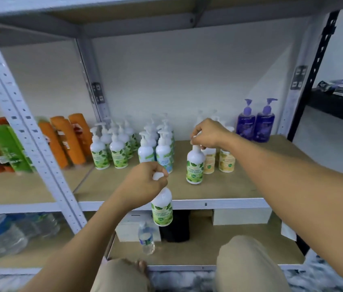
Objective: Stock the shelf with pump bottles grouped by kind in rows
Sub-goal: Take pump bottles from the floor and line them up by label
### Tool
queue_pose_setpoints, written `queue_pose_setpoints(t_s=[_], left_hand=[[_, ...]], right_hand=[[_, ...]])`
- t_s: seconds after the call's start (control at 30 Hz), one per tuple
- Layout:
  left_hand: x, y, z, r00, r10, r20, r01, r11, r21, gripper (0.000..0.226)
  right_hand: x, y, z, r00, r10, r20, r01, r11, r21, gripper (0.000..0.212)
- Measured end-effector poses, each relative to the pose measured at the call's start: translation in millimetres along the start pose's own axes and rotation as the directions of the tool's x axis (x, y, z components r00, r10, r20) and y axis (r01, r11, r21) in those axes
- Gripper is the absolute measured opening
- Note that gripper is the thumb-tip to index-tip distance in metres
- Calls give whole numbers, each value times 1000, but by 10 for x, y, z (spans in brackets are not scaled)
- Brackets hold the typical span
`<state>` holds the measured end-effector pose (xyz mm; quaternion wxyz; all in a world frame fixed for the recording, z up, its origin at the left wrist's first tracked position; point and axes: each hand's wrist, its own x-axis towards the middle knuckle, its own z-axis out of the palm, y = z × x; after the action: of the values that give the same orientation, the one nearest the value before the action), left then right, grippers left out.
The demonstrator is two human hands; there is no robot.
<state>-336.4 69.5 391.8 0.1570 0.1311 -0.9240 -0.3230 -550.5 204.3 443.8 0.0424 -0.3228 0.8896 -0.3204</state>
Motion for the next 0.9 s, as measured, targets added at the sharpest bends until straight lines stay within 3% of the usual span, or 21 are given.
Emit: queue_pose_setpoints(t_s=[0.17,0.33,0.47,0.6,0.77,0.9], left_hand=[[-6,-108,-59,999,-11,-33,11,1000,-17,8],[40,-102,-101,996,-39,-78,36,999,-38,8],[156,-69,-213,984,-119,-131,106,990,-97,8],[325,-61,-384,953,-236,-192,195,958,-209,9],[605,-3,-534,891,-367,-267,264,897,-354,26],[824,-26,-532,821,-479,-310,345,850,-399,23]], right_hand=[[154,113,223,996,3,-89,2,998,65,12],[73,237,378,995,-49,-88,55,997,62,55],[-60,484,573,986,-56,-160,83,983,162,79],[-266,873,829,988,-25,-155,52,983,174,73],[-444,1221,1046,996,34,-88,-41,996,-74,61],[-478,1330,1155,995,13,-96,-33,975,-218,59]])
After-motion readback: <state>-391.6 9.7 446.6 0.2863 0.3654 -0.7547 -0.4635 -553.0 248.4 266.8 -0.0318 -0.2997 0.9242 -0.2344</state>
